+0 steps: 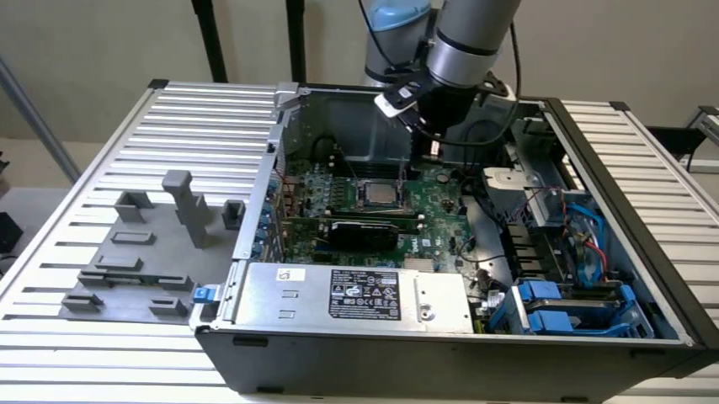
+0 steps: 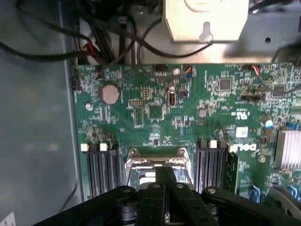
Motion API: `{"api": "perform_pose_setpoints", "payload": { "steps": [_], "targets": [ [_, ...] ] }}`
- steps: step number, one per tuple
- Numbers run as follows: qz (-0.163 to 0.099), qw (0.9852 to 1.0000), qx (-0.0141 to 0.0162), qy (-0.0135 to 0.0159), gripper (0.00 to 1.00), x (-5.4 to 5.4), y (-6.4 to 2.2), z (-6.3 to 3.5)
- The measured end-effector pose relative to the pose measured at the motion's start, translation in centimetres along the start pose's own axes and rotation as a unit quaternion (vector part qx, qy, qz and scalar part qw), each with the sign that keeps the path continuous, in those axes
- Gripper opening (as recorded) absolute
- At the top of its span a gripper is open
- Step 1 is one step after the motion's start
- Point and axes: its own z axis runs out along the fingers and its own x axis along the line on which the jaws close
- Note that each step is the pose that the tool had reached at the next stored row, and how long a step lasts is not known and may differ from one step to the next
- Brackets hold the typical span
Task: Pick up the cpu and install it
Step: 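Close the cpu cover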
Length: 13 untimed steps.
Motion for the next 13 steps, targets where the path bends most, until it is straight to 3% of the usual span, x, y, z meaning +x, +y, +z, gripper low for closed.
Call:
{"api": "perform_pose_setpoints", "payload": {
  "steps": [6, 13],
  "targets": [
    [0.0, 0.9999, 0.0166, -0.0011, 0.11, -0.1, -1.87, 0.44],
    [0.0, 0.9995, 0.0311, -0.0018, 0.11, -0.2, -4.38, 1.1]
  ]
}}
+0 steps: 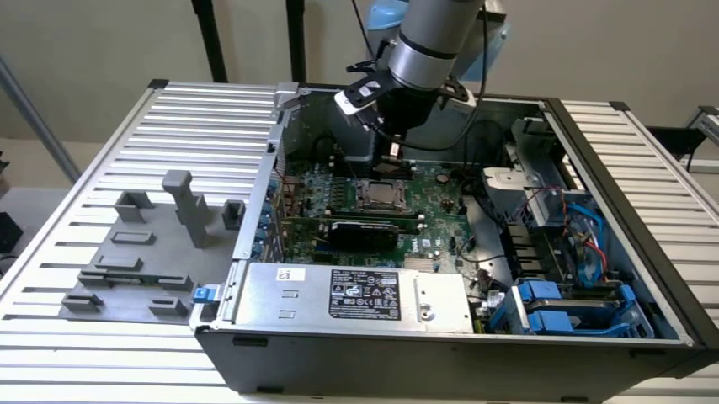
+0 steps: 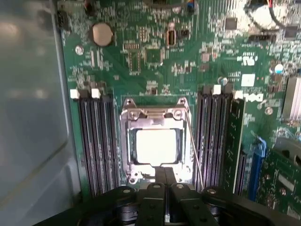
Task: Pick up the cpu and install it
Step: 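Close the cpu cover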
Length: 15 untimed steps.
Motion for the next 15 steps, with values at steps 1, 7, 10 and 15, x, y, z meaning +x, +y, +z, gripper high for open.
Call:
{"api": "perform_pose_setpoints", "payload": {
  "steps": [1, 7, 10, 15],
  "targets": [
    [0.0, 1.0, 0.0016, -0.0001, 0.11, 0.0, -0.41, 0.15],
    [0.0, 1.0, 0.0079, -0.0005, 0.11, -0.1, -2.88, 0.85],
    [0.0, 1.0, 0.0079, -0.0003, 0.11, -0.3, -3.74, 1.05],
    [0.0, 1.0, 0.0079, -0.0004, 0.11, -0.3, -3.74, 1.04]
  ]
}}
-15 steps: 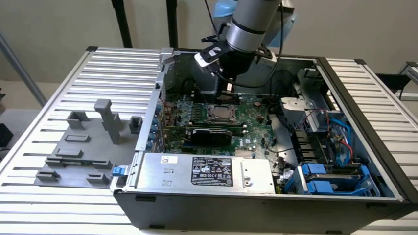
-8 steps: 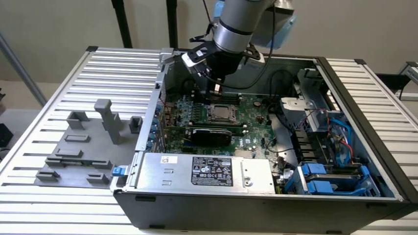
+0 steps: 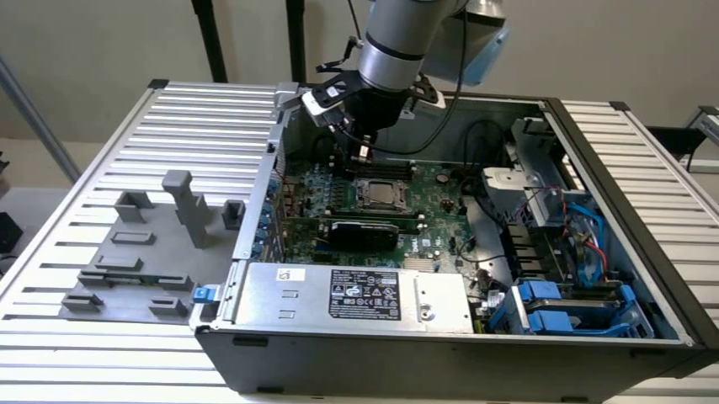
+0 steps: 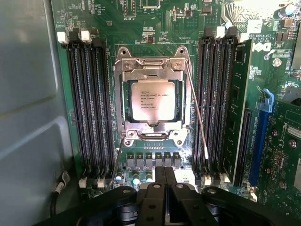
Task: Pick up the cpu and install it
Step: 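Install the first cpu locking lever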
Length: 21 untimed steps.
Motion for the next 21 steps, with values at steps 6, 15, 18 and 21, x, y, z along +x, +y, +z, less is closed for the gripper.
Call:
{"api": "perform_pose_setpoints", "payload": {
  "steps": [6, 15, 18, 21],
  "targets": [
    [0.0, 1.0, 0.0, 0.0, 0.11, 0.0, 0.0, 0.0],
    [0.001, 1.0, 0.0, 0.0002, 0.11, -0.1, -0.53, 0.12],
    [0.003, 1.0, 0.0, 0.0007, 0.11, -0.2, -1.05, 0.24],
    [0.009, 1.0, 0.0001, 0.0025, 0.11, -0.2, -1.43, 0.32]
  ]
}}
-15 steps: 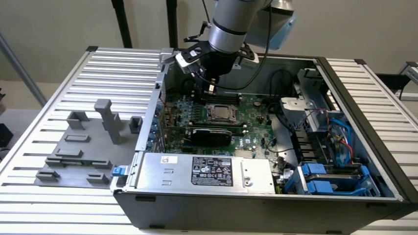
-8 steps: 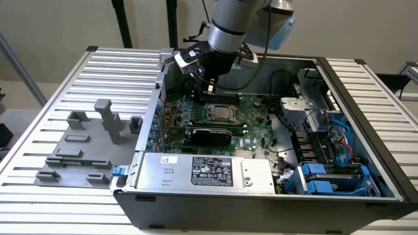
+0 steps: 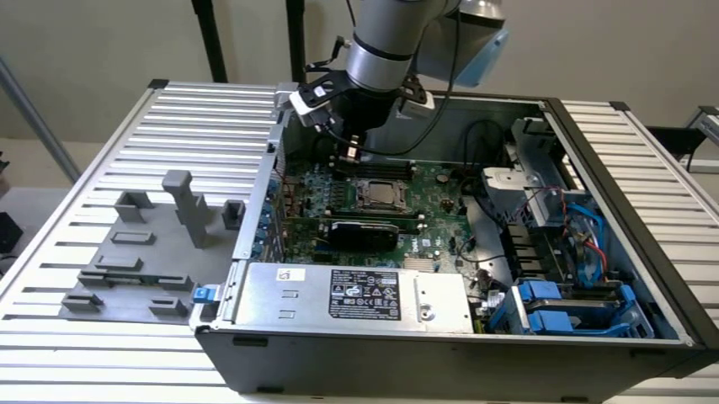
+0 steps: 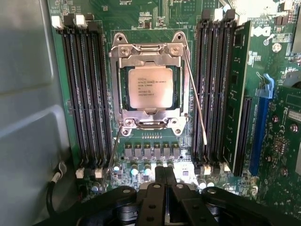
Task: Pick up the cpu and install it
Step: 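Install the first cpu locking lever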
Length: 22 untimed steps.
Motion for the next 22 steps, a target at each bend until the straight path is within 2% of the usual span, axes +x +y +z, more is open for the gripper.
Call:
{"api": "perform_pose_setpoints", "payload": {
  "steps": [6, 11, 17, 22],
  "targets": [
    [0.026, 0.9996, 0.0005, 0.0115, 0.11, -0.02, -0.36, 0.07],
    [0.055, 0.9982, 0.0011, 0.0227, 0.11, -0.02, -0.41, 0.09],
    [0.093, 0.9951, 0.0016, 0.0354, 0.11, -0.03, -0.45, 0.09],
    [0.123, 0.9913, 0.002, 0.0463, 0.11, -0.03, -0.49, 0.1]
  ]
}}
